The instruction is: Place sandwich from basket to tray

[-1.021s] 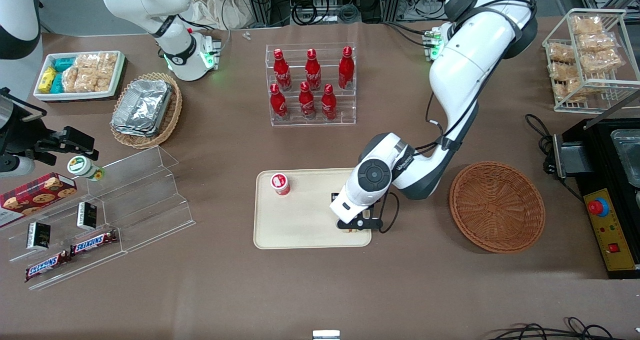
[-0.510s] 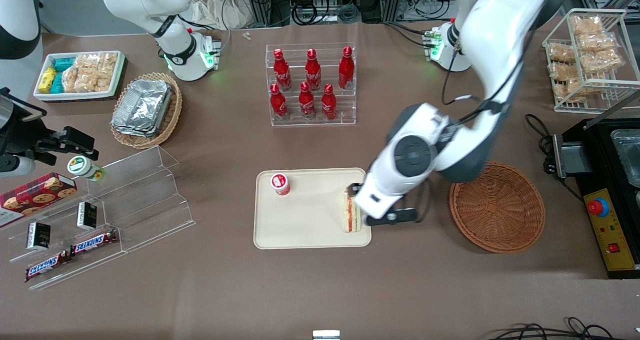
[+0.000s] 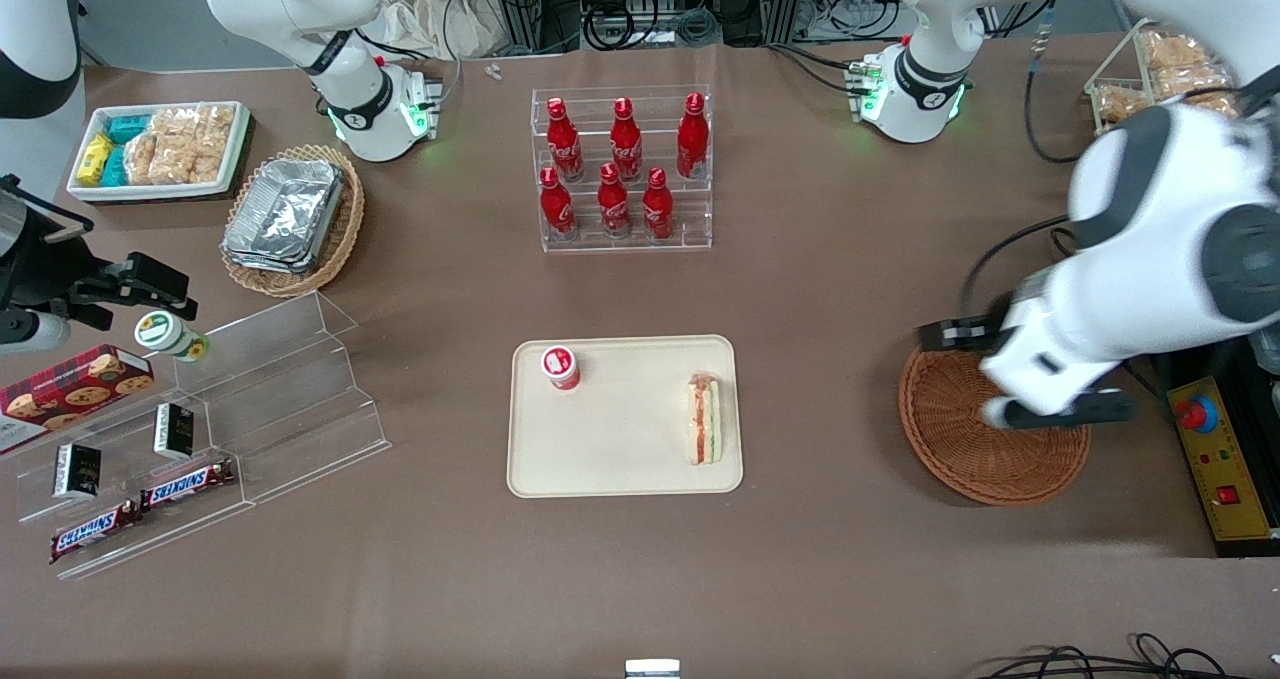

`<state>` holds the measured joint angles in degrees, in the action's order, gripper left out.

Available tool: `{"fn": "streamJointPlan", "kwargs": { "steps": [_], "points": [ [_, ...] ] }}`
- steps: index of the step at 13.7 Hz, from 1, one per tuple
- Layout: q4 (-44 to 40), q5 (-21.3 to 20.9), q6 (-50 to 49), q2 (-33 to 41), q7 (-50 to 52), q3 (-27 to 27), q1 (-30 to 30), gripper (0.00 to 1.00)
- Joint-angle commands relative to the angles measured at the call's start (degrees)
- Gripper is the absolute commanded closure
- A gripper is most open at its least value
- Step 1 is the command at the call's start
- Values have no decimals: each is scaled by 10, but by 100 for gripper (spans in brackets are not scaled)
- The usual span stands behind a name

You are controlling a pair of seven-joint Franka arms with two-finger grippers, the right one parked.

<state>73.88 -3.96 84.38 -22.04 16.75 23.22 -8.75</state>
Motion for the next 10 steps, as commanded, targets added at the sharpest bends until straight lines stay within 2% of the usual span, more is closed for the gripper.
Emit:
{"fn": "streamJointPlan", "kwargs": {
  "steps": [1,3,5,8,10],
  "points": [
    [97,-23,19,74,-60,4,-53,0],
    [209,-27,85,152,-84,4,-83,0],
    [287,-10,141,199,-148,4,-121,0],
    [265,-4,141,179,-239,3,-152,0],
    [238,-4,141,159,-219,4,-157,0]
  ]
}}
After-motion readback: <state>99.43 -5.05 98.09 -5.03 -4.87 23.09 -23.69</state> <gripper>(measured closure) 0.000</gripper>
